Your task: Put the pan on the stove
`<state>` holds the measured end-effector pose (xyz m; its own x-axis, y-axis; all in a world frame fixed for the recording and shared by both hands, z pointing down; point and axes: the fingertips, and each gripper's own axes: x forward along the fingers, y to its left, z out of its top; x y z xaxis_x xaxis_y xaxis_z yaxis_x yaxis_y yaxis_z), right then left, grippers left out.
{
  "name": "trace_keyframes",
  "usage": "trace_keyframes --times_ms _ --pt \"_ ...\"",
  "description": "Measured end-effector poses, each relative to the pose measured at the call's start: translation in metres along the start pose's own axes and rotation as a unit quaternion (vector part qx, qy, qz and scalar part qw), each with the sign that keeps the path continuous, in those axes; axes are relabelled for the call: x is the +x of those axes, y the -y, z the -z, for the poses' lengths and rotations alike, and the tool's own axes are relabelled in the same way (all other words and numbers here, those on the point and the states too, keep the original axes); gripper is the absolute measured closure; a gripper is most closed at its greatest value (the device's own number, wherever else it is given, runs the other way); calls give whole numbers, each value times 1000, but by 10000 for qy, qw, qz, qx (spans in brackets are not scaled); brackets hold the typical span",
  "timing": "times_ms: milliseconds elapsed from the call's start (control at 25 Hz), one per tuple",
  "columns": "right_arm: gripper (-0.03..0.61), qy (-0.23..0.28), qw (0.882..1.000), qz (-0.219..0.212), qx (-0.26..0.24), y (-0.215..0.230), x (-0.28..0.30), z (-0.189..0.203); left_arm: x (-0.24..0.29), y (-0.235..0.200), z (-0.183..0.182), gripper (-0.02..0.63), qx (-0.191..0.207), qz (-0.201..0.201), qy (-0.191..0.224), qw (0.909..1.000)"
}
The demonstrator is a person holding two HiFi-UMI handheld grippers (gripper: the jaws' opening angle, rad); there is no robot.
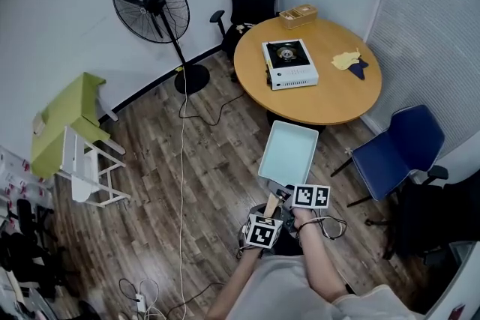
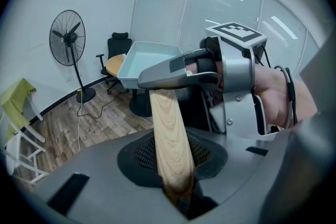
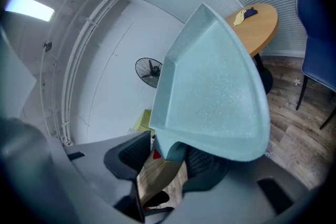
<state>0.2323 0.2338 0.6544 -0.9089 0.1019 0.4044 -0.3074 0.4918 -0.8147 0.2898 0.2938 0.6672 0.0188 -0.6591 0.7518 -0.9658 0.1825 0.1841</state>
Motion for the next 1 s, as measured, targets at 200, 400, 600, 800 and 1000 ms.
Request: trace_keyframes --times_ms 200,400,600,800,1000 --pt "382 44 9999 13 123 11 11 -34 19 -10 -31 507 81 28 -97 9999" --pt "382 45 9999 -66 134 16 26 -70 36 -25 -62 508 98 -47 -139 9998" --pt "382 57 9998 -156 129 22 45 -107 56 -43 -93 507 162 -89 -141 9997" --pt "382 33 9997 -201 150 34 58 -144 82 -54 -126 506 190 -134 -155 9996" --pt "382 121 9993 -269 247 48 70 -183 105 -64 -158 506 286 -172 -260 9991"
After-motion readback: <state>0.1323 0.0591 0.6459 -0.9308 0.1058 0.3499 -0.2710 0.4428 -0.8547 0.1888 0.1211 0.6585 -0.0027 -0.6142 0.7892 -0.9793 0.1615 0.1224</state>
